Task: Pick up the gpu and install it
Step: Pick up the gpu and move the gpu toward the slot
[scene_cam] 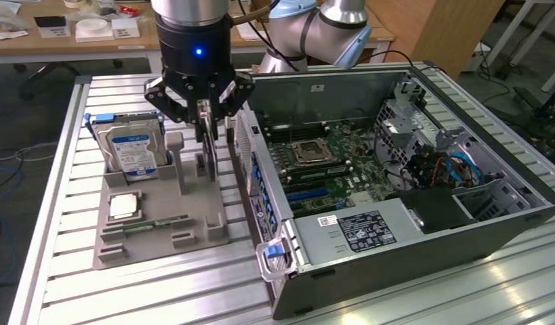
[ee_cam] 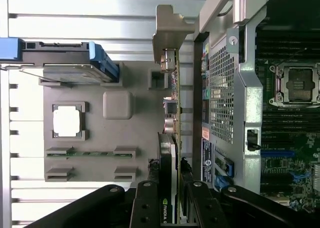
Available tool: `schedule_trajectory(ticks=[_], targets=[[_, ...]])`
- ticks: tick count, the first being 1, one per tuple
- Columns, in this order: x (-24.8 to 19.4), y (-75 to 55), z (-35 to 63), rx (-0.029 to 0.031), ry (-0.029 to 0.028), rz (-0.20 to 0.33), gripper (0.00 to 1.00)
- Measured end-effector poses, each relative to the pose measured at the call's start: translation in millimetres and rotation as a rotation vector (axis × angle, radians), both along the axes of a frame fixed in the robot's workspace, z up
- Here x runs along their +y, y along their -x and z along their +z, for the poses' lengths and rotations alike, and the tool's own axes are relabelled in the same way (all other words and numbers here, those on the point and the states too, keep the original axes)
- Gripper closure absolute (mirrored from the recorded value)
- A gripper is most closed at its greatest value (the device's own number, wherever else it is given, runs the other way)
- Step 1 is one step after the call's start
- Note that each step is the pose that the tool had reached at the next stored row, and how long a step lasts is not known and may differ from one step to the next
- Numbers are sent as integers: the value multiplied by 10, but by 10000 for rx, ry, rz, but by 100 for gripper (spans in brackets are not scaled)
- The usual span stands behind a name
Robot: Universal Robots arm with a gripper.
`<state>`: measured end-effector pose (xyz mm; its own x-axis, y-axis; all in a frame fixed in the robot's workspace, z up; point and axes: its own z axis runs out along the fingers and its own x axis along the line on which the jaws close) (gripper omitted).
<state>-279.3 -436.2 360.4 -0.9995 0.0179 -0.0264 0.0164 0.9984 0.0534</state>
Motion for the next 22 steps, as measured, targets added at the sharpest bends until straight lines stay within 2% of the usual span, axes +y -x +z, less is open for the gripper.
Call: schedule_trajectory(ticks=[22], targets=[[0, -6, 320, 0, 0, 1, 73]])
